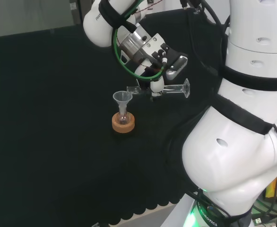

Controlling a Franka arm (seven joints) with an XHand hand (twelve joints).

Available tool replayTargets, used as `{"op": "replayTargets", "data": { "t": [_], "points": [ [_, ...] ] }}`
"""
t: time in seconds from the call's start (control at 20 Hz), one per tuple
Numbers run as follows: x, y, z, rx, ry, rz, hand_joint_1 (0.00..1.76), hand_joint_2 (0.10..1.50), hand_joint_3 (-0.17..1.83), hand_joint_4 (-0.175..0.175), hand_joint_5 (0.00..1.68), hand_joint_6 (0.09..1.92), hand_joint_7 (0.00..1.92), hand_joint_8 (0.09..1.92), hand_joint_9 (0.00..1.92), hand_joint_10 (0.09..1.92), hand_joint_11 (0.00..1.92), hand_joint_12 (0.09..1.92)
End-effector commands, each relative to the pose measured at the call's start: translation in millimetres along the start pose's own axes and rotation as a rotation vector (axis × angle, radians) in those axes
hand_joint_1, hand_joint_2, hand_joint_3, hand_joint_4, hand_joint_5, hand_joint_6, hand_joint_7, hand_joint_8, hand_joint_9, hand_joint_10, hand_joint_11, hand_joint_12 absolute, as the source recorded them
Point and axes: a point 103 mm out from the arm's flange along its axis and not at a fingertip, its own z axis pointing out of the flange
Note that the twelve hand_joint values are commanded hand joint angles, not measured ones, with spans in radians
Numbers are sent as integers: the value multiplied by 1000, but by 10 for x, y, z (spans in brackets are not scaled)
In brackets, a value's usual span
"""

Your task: Pour the water from the graduated cylinder into the round-bottom flask.

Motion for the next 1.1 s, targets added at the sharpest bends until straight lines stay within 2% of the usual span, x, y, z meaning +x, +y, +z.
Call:
{"op": "replayTargets", "data": {
  "t": [0.05, 1.1],
  "points": [
    [-1, 0, -13, 7, -18, 5, 1107, 1154, -21, -95, 945, 1087, 1215, 346, 1430, 87, 1340, 706],
    [46, 8, -102, 52, -105, 58, 1107, 1155, -22, -95, 943, 1089, 1213, 342, 1429, 87, 1341, 703]
  ]
}}
